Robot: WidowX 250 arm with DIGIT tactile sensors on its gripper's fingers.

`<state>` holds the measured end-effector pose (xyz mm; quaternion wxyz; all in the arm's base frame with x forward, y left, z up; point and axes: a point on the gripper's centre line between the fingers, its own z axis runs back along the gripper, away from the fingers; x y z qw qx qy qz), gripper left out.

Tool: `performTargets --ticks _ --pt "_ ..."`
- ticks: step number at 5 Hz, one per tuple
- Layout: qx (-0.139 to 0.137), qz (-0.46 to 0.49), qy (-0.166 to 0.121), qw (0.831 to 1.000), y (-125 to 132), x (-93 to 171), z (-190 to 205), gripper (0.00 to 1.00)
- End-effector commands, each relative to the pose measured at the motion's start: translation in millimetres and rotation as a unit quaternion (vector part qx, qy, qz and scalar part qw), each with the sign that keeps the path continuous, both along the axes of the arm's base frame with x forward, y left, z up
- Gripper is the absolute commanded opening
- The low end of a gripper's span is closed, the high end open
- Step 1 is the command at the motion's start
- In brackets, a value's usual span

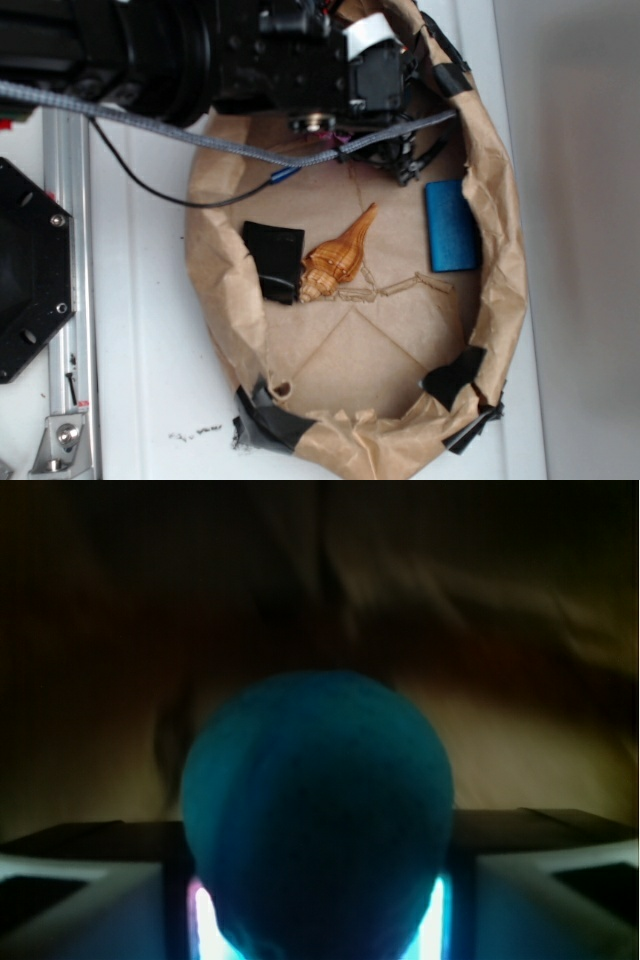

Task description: Grab the blue ball.

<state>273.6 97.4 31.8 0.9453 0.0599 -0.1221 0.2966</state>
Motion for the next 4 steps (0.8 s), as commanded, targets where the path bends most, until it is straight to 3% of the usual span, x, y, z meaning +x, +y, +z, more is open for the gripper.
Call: performTargets --ticks 1,2,4 --pt "-0.112 -0.237 -0.015 0.965 -66 -4 104 0.0" --pt "-0.141 -0.288 0.039 0.946 -88 -8 115 0.0" --pt "-0.121 -0.293 0.065 0.946 -94 3 106 0.0"
